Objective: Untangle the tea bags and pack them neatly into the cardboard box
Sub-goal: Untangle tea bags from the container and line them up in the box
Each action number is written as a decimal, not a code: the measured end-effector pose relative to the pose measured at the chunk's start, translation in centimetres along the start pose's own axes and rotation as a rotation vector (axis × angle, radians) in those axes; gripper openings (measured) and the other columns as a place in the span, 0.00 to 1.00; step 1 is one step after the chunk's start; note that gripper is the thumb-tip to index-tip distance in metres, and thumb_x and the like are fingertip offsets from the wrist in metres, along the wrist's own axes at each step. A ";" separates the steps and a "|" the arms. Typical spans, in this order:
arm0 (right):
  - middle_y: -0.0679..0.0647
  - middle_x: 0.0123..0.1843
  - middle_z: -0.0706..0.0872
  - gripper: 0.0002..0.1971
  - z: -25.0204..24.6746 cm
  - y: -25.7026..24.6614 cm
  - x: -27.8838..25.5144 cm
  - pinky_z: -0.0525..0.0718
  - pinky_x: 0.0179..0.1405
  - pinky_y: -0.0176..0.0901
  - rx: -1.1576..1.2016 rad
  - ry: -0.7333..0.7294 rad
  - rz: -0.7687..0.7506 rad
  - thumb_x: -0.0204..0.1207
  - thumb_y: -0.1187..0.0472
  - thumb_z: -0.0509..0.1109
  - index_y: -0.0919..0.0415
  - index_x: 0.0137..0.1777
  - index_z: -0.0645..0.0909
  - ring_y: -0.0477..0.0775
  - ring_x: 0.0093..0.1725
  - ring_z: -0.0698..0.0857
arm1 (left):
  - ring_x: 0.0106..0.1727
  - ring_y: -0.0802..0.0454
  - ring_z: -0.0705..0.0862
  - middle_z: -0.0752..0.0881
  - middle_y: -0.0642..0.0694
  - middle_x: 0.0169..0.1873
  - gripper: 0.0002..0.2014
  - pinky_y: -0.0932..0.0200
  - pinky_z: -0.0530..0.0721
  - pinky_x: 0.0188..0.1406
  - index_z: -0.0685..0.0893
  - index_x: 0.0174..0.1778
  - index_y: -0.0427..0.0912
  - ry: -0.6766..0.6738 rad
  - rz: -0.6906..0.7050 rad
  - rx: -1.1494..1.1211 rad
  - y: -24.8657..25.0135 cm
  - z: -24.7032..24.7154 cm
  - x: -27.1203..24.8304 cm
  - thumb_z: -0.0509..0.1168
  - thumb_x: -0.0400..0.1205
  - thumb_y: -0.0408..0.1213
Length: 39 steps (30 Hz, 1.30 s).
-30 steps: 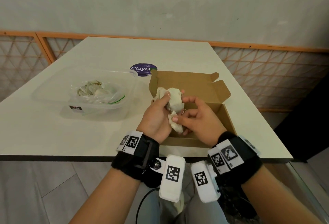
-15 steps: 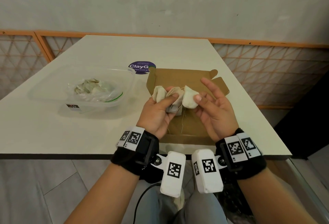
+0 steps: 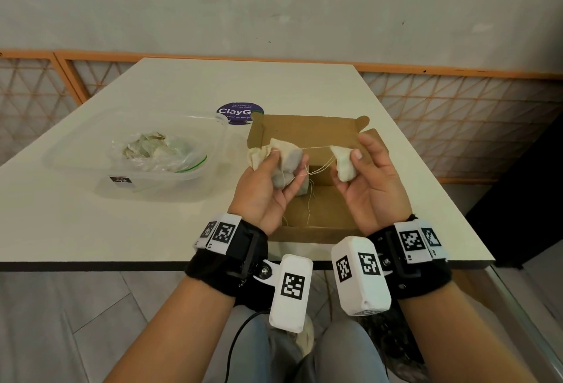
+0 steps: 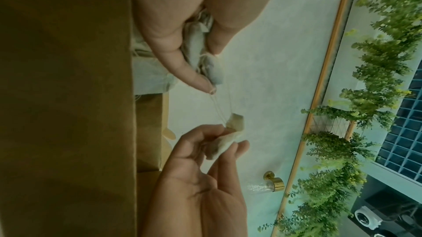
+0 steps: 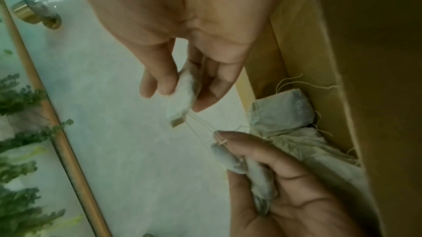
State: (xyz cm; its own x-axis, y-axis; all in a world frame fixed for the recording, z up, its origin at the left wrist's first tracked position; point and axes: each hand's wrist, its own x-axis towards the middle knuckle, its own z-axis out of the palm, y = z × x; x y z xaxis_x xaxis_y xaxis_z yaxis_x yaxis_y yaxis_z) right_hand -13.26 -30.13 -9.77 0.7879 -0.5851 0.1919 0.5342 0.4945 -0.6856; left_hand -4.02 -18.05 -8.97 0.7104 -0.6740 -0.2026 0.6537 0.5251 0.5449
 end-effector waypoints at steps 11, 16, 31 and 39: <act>0.53 0.40 0.90 0.17 0.3 0.6 0.4 0.89 0.42 0.41 -0.217 0.135 -0.035 0.78 0.77 0.57 0.63 0.40 0.86 0.48 0.43 0.89 | 0.35 0.56 0.88 0.89 0.42 0.38 0.06 0.70 0.83 0.24 0.79 0.54 0.36 -0.101 0.022 0.010 0.3 -0.2 -0.5 0.59 0.85 0.33; 0.57 0.44 0.85 0.12 0.6 0.7 0.2 0.87 0.43 0.38 -0.341 0.115 -0.022 0.76 0.78 0.61 0.63 0.45 0.82 0.51 0.45 0.85 | 0.32 0.57 0.85 0.87 0.42 0.35 0.06 0.71 0.77 0.21 0.82 0.51 0.36 -0.184 0.043 0.434 -0.4 0.1 -0.8 0.66 0.80 0.32; 0.54 0.38 0.82 0.08 0.6 1.0 0.1 0.83 0.40 0.39 -0.408 0.102 -0.047 0.71 0.75 0.68 0.61 0.40 0.80 0.50 0.41 0.82 | 0.29 0.59 0.81 0.85 0.47 0.32 0.02 0.72 0.71 0.19 0.84 0.45 0.39 -0.176 0.052 0.536 -0.6 0.4 -0.9 0.68 0.78 0.31; 0.55 0.43 0.84 0.05 1.1 1.0 -0.1 0.78 0.47 0.51 -0.459 0.150 -0.011 0.70 0.65 0.73 0.57 0.44 0.82 0.57 0.47 0.80 | 0.26 0.62 0.80 0.83 0.48 0.28 0.01 0.73 0.69 0.18 0.83 0.44 0.39 -0.073 0.084 0.490 -0.6 0.3 -0.5 0.68 0.79 0.30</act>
State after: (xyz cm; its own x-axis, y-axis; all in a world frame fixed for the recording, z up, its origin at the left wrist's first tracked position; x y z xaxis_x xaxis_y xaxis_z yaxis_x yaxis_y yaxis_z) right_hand -12.48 -28.92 -9.72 0.7117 -0.6921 0.1207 0.3253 0.1724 -0.9298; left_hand -4.86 -18.26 -8.95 0.7236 -0.6839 -0.0936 0.3831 0.2852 0.8786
